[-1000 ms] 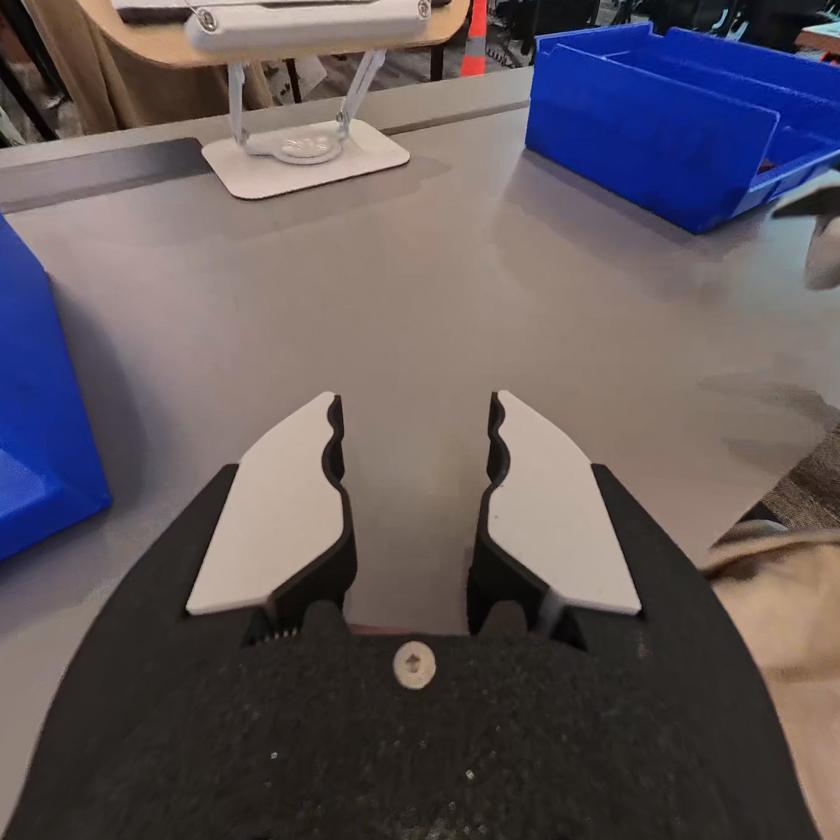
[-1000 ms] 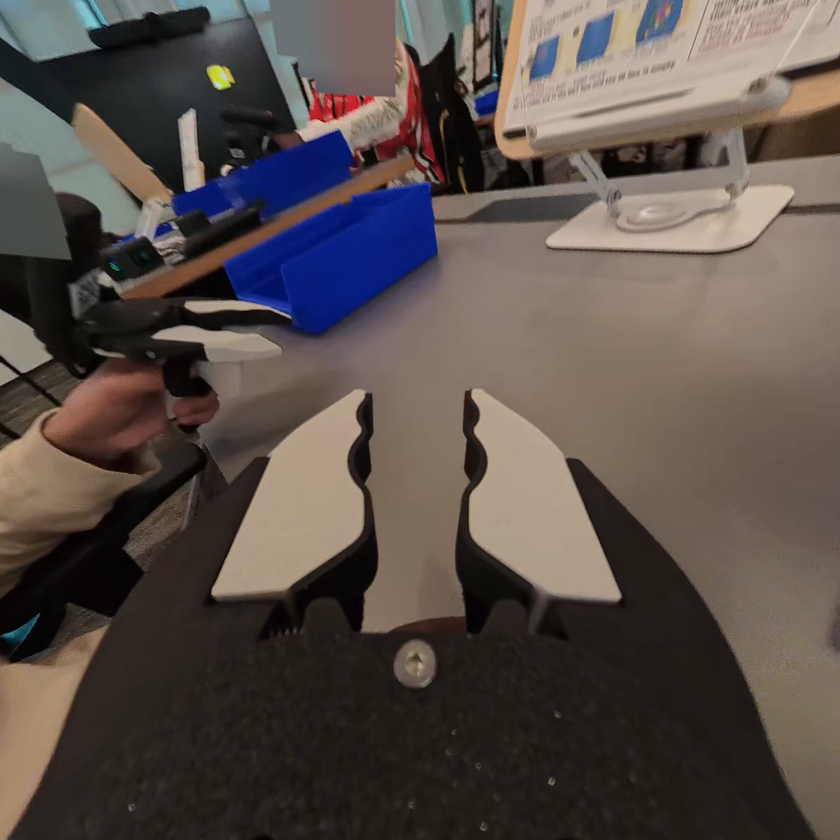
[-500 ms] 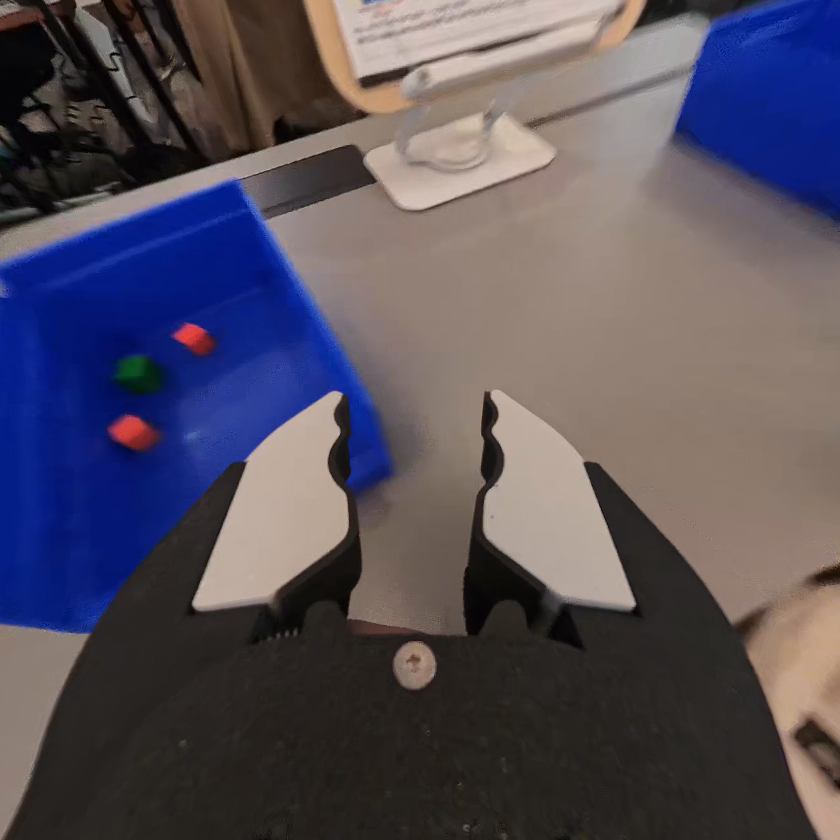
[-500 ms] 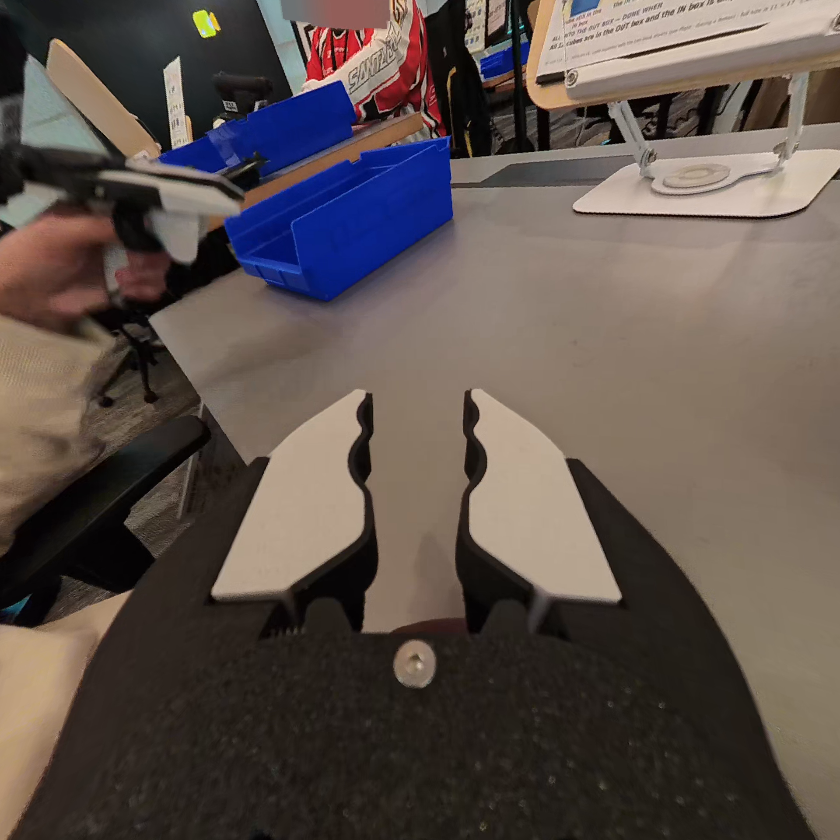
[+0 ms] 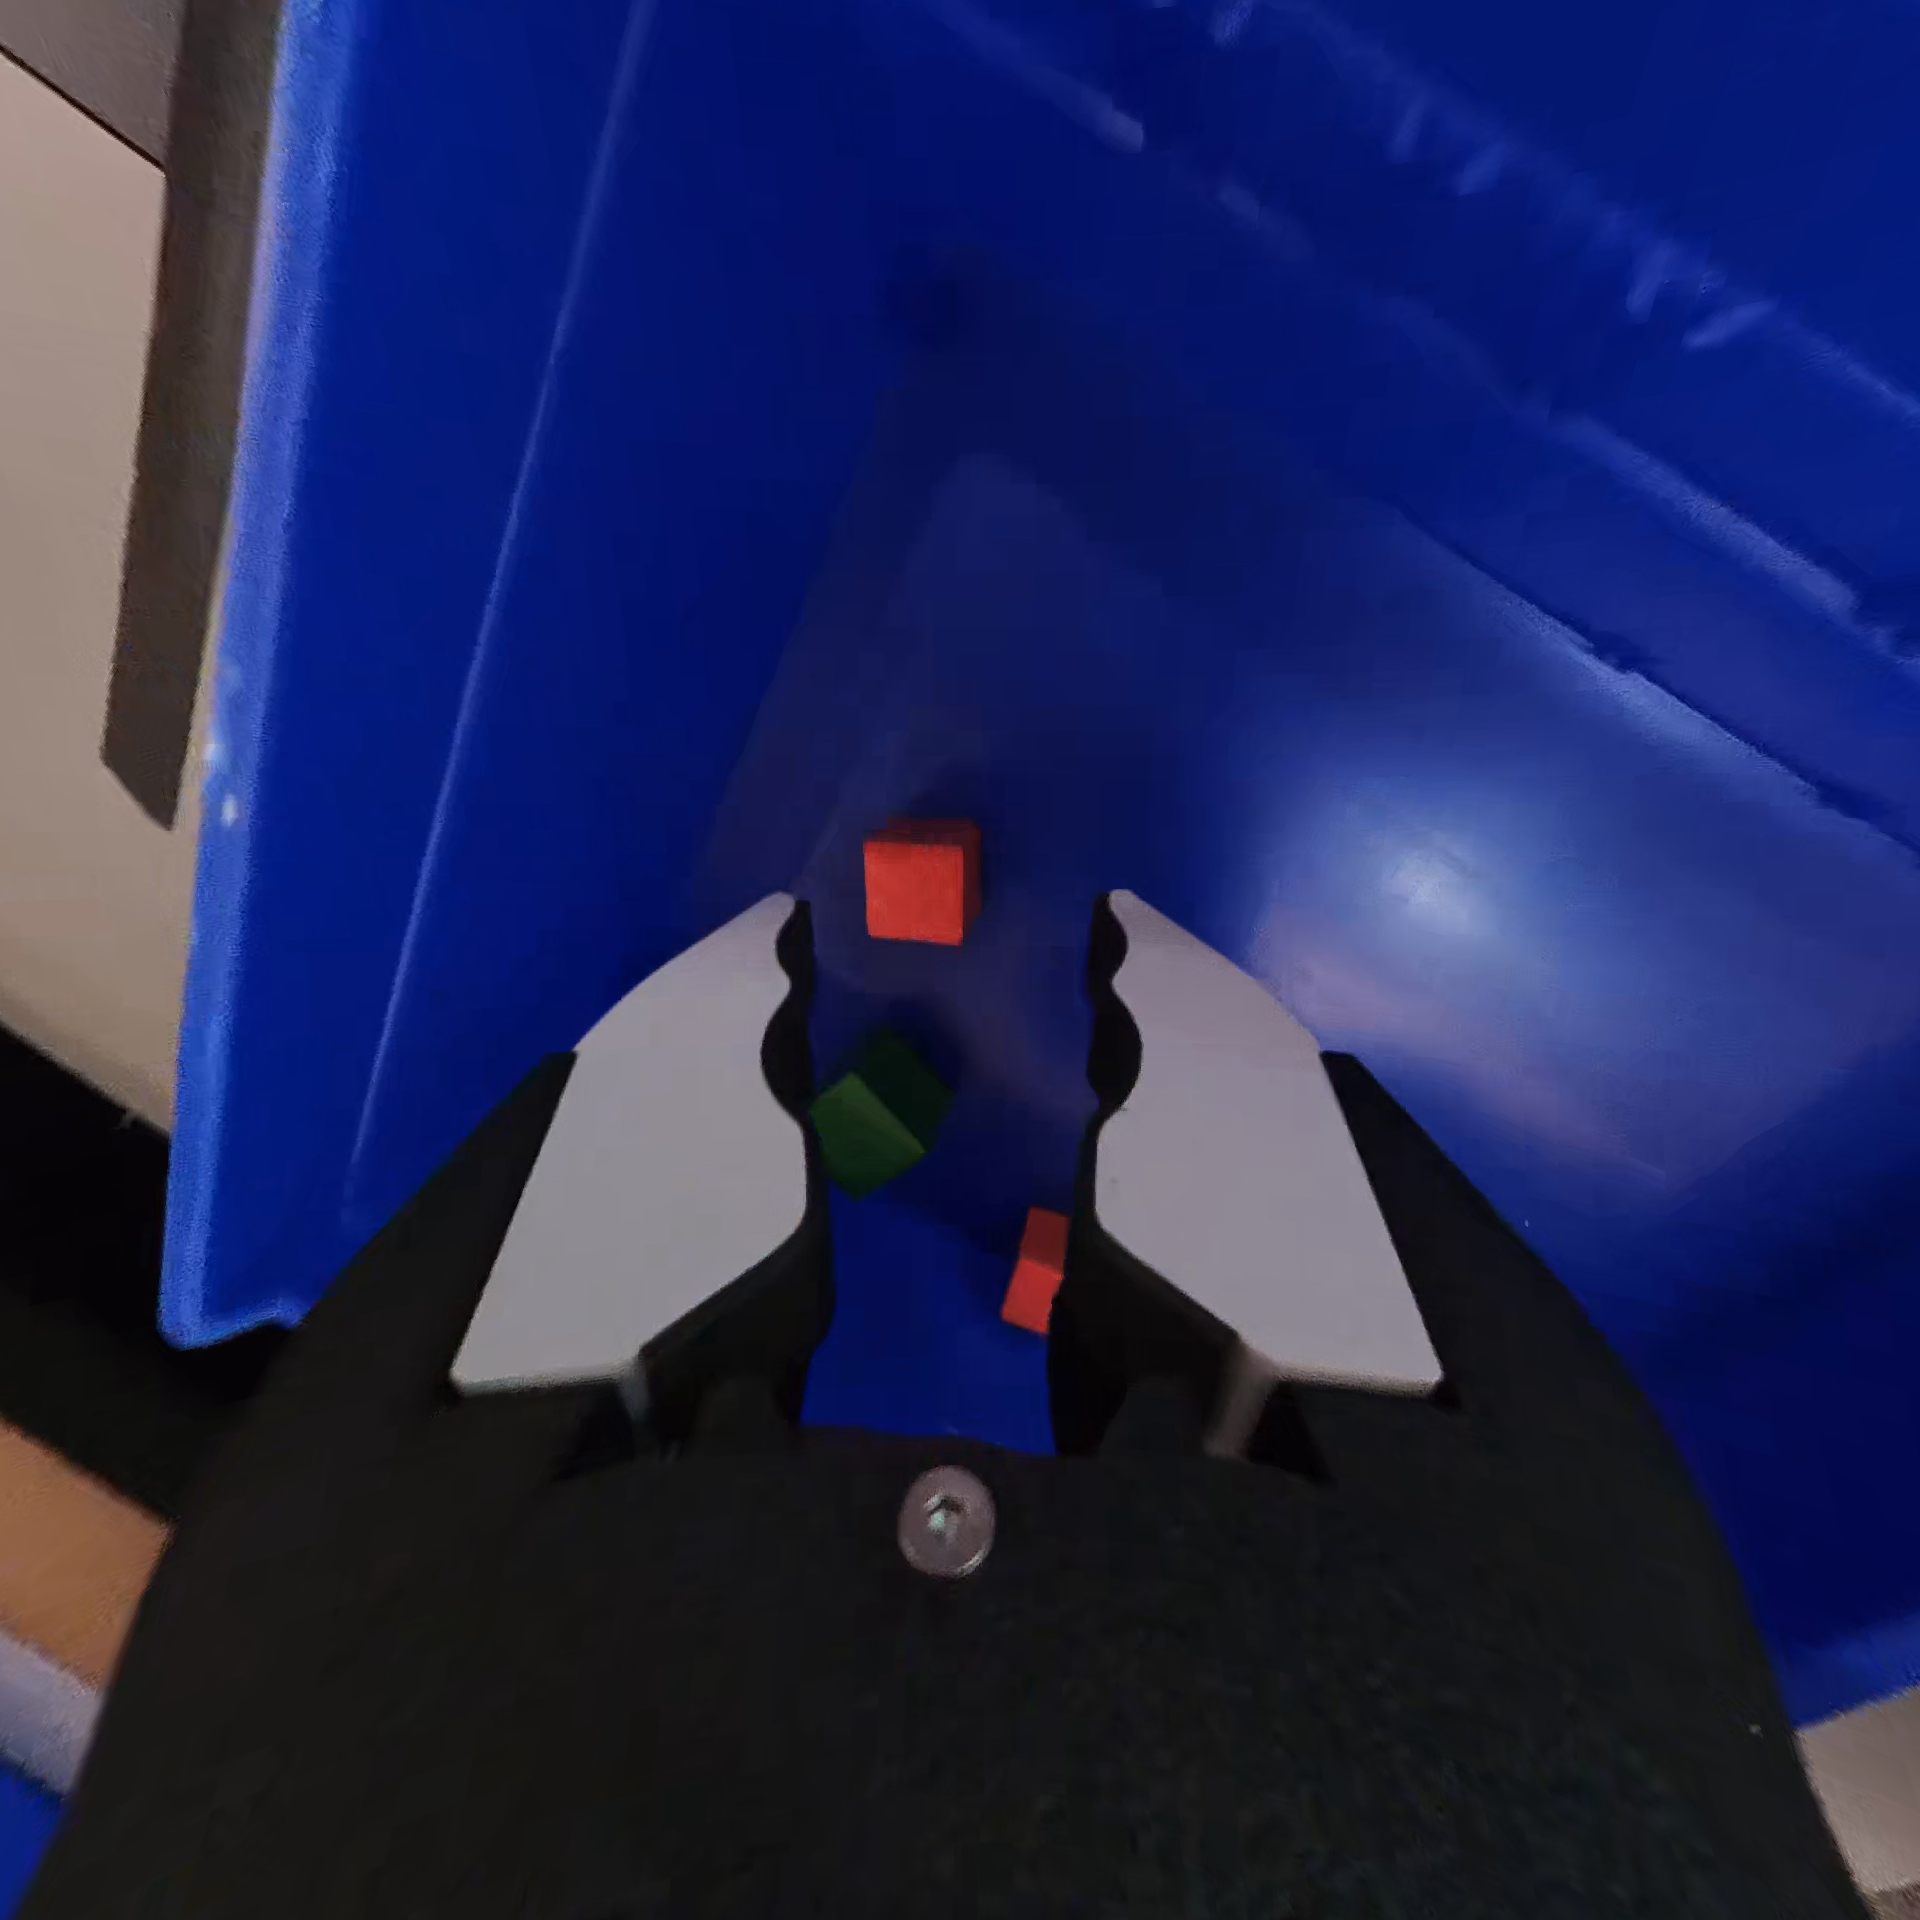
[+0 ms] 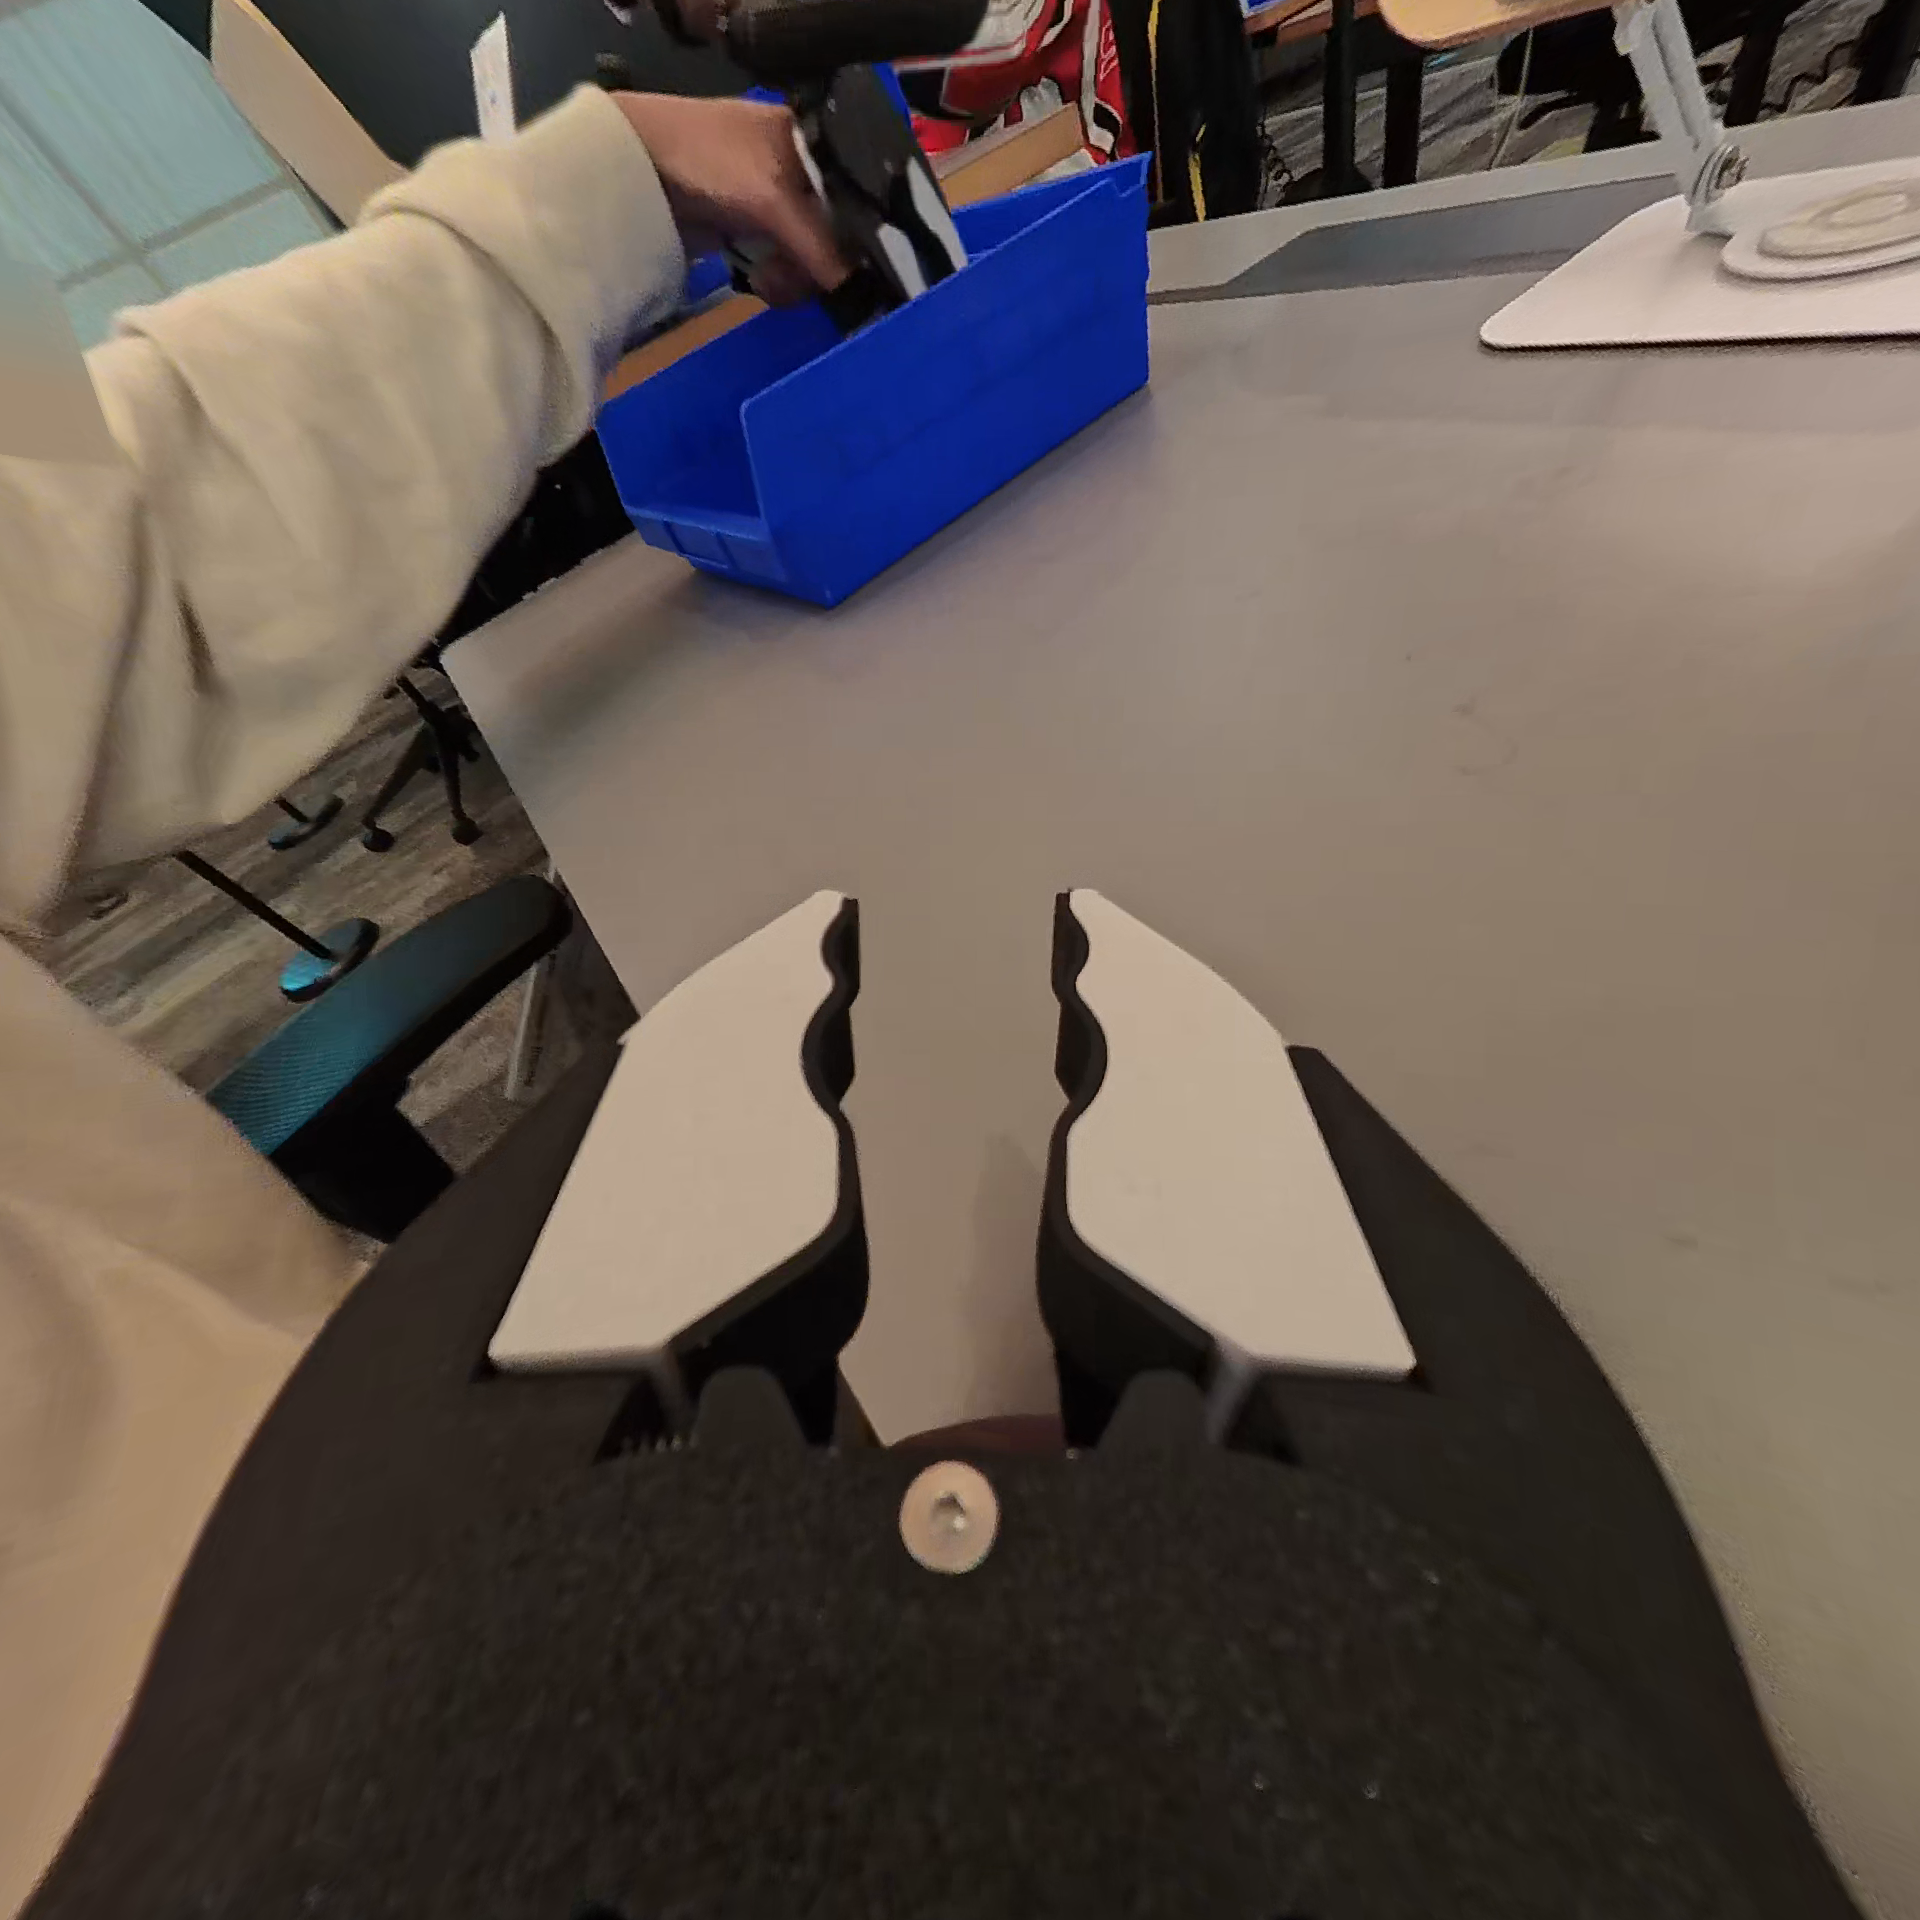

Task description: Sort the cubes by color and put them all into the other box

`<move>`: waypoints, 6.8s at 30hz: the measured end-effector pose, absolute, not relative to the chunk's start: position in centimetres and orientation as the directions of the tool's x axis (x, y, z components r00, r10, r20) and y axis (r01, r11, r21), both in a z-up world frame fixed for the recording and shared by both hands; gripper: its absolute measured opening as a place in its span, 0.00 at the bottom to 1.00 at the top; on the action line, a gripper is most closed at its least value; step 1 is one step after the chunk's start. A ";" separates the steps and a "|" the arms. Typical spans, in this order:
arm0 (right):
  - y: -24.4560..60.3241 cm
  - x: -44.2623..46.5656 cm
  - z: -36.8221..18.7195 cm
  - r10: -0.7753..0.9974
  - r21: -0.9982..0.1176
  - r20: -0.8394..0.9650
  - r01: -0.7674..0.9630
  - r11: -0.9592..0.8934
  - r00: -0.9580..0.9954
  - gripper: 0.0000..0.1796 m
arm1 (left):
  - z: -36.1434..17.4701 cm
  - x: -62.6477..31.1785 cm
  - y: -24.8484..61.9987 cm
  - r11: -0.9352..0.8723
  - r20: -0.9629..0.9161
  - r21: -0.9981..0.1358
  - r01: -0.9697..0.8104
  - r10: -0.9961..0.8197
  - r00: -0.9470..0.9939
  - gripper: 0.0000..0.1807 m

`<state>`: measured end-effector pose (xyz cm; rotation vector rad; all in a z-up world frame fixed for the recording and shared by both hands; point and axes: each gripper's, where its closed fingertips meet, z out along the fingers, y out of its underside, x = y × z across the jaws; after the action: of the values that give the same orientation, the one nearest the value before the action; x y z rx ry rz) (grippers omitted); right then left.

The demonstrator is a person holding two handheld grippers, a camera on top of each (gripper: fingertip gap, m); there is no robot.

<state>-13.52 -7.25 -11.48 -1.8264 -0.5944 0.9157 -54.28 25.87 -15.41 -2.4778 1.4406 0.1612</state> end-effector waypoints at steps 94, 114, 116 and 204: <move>12.3 13.7 -4.3 0.216 -0.858 0.071 0.170 -0.485 0.974 0.12 | -10.6 -28.7 -3.1 -0.187 -0.070 -0.945 -0.267 -0.684 0.726 0.26; 24.3 25.1 -17.3 0.120 -0.335 0.365 0.251 -0.908 0.923 0.18 | -9.4 -29.2 -3.9 -0.182 -0.008 -0.963 -0.200 -0.719 0.695 0.27; 24.0 24.1 -13.9 0.105 -0.442 0.387 0.285 -0.851 0.916 0.21 | -9.3 -29.2 -3.9 -0.174 -0.020 -0.963 -0.205 -0.714 0.700 0.27; -4.2 -11.7 -9.5 0.775 -0.928 -0.335 -0.047 -0.369 0.536 0.18 | -2.5 -33.7 4.2 0.275 -0.487 -0.834 -0.478 -0.774 0.405 0.12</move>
<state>-11.69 -4.24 -9.48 -1.7369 -0.6120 0.9902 -33.75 4.16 -2.49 -1.3679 1.2333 -0.2886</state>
